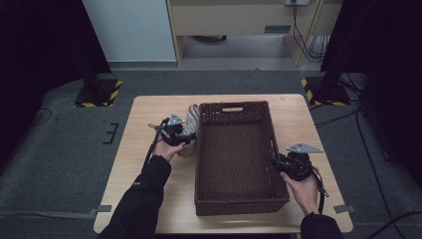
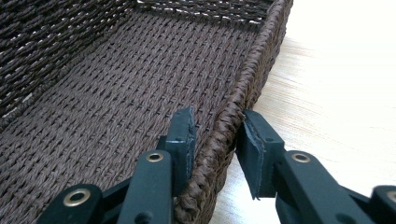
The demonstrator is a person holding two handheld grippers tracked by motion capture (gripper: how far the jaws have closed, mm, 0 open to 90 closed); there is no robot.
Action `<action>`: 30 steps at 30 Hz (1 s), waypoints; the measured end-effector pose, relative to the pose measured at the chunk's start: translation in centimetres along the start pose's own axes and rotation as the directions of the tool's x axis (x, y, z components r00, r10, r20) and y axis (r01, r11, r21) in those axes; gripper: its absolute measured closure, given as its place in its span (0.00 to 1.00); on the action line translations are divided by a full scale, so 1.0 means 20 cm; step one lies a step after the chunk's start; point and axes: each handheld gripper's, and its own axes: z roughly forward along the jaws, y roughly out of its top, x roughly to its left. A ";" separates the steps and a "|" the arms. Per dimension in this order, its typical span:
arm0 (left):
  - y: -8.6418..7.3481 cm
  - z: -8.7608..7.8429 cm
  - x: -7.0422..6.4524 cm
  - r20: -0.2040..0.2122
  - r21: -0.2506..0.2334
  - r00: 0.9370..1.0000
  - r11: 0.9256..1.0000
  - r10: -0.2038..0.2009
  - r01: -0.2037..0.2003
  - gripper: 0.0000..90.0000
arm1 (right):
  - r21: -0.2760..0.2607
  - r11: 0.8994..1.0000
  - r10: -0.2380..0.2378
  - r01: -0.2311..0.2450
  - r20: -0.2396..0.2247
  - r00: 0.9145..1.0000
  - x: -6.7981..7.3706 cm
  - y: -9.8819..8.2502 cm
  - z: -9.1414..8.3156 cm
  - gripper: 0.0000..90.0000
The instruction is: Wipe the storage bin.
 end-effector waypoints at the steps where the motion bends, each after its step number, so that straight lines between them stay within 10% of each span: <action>1: -0.03 0.03 0.00 0.001 0.022 1.000 1.000 0.000 0.000 0.67 | 0.000 1.000 0.004 -0.004 0.000 1.000 0.00 0.00 0.00 0.74; 7: -0.15 0.12 0.00 0.009 0.043 0.999 0.998 -0.036 0.036 0.67 | -0.003 1.000 0.003 -0.003 0.002 1.000 0.00 0.00 0.00 0.74; 18: 0.00 -0.16 -0.02 0.037 -0.076 0.999 0.997 -0.010 0.013 0.66 | -0.002 1.000 0.007 -0.007 0.003 1.000 0.00 0.00 0.00 0.74; 30: -0.15 -0.02 -0.09 0.049 0.080 0.998 0.996 0.042 -0.046 0.66 | -0.003 1.000 0.007 -0.007 0.004 1.000 0.00 0.00 0.00 0.74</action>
